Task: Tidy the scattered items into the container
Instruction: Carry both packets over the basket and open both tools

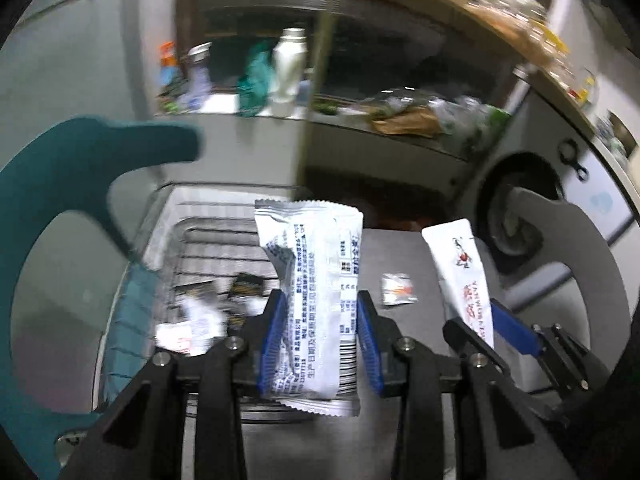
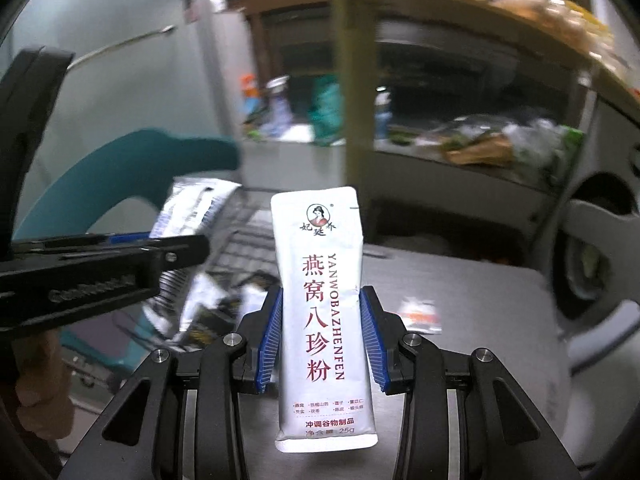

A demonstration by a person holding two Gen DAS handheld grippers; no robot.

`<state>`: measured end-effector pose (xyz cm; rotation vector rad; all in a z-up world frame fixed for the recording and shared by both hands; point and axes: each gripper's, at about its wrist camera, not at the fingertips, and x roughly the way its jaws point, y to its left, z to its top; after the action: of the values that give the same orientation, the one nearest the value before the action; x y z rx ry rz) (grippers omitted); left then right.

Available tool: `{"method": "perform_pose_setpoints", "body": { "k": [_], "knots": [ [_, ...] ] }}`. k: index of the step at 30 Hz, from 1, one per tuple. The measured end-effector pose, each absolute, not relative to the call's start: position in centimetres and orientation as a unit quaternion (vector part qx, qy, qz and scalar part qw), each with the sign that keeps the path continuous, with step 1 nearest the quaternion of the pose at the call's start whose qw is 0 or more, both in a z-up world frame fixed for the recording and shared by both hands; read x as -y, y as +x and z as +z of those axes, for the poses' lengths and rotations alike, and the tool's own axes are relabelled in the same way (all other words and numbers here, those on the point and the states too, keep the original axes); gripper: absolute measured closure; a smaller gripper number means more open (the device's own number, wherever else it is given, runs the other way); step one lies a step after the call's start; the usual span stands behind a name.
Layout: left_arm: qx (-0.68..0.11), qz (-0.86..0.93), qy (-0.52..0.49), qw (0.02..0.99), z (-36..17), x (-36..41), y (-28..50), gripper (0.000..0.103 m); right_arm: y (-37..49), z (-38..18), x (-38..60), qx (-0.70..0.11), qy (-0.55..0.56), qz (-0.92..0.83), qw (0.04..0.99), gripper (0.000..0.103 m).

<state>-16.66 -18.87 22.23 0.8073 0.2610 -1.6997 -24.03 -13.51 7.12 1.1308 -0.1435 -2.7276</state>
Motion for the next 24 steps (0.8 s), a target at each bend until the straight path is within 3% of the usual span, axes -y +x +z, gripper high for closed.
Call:
{"method": "perform_pose_setpoints", "body": {
  "k": [5, 13, 17, 21, 24],
  "knots": [
    [-0.141, -0.696, 0.354, 0.608, 21.4, 21.5, -10.8, 0.064, -26.7, 4.2, 19.7, 0.033, 0.413, -0.901, 0.127, 0.065],
    [-0.174, -0.679, 0.365, 0.613, 19.5, 24.1, -7.2, 0.064, -28.0, 2.1, 20.9, 0.031, 0.436, -0.890, 0.128, 0.064],
    [-0.175, -0.680, 0.368, 0.610, 19.3, 24.1, -6.8, 0.064, -27.9, 2.3, 20.7, 0.021, 0.427, -0.895, 0.127, 0.056],
    [-0.169, -0.689, 0.357, 0.608, 19.7, 23.6, -6.5, 0.049, -27.6, 2.8, 20.8, 0.019, 0.415, -0.902, 0.120, 0.051],
    [-0.171, -0.692, 0.353, 0.606, 19.8, 23.4, -6.3, 0.048, -27.5, 3.0, 20.7, 0.020, 0.415, -0.902, 0.121, 0.051]
  ]
}}
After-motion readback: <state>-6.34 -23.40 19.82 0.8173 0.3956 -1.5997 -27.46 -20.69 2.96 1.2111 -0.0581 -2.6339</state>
